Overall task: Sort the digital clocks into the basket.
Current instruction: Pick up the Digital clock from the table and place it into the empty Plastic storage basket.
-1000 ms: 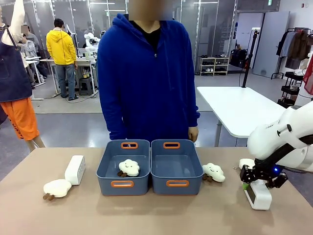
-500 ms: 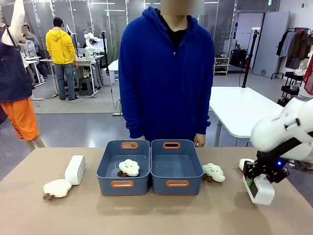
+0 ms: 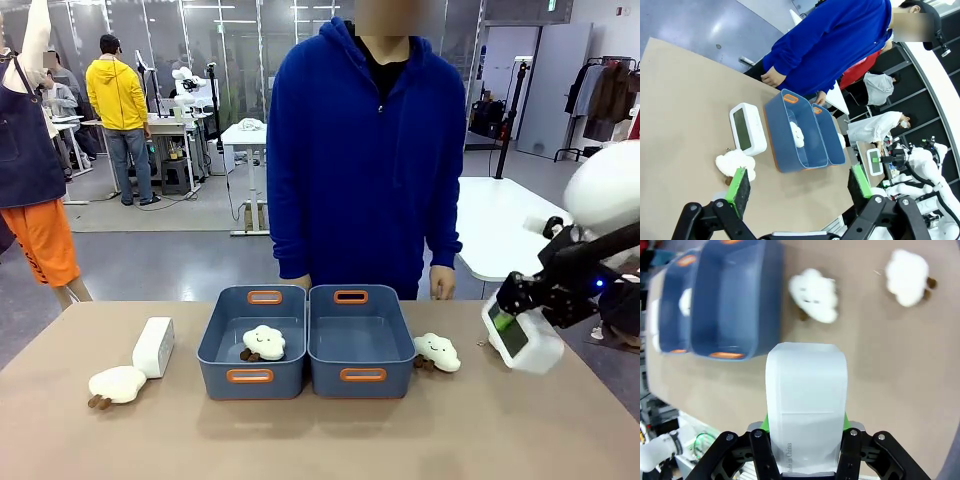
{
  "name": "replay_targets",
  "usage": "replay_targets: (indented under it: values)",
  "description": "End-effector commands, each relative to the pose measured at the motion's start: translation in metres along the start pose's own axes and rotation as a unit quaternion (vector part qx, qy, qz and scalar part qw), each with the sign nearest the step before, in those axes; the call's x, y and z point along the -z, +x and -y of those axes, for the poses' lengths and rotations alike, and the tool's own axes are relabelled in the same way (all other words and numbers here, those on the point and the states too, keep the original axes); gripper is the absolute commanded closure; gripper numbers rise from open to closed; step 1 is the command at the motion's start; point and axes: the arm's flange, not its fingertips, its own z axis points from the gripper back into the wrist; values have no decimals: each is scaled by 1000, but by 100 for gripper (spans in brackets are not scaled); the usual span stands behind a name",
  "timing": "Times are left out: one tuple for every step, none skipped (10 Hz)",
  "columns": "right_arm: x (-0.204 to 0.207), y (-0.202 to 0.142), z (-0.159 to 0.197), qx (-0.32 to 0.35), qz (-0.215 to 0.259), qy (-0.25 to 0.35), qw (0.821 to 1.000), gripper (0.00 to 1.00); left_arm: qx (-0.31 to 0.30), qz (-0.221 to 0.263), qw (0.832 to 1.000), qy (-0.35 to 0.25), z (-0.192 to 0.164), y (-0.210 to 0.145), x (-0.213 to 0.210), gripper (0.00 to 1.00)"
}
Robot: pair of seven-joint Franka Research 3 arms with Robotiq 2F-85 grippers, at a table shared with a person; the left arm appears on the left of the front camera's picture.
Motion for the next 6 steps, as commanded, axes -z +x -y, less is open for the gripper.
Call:
replay_targets:
  values:
    - [4, -1, -15, -53, 1, 47, 997, 100, 3, 7, 1000, -12, 0, 2, 1, 0]
    - [10, 4, -23, -58, 16, 68, 996, 100, 3, 7, 1000, -12, 0, 2, 1, 0]
    - [24, 13, -37, -73, 48, 60, 994, 100, 3, 7, 1000, -12, 0, 2, 1, 0]
    - [40, 23, -61, -84, 59, 66, 993, 100, 3, 7, 1000, -12, 0, 2, 1, 0]
    - [57, 36, -96, -84, 84, 72, 990, 100, 3, 7, 1000, -12, 0, 2, 1, 0]
    - [72, 42, -122, -87, 127, 55, 987, 100, 3, 7, 1000, -12, 0, 2, 1, 0]
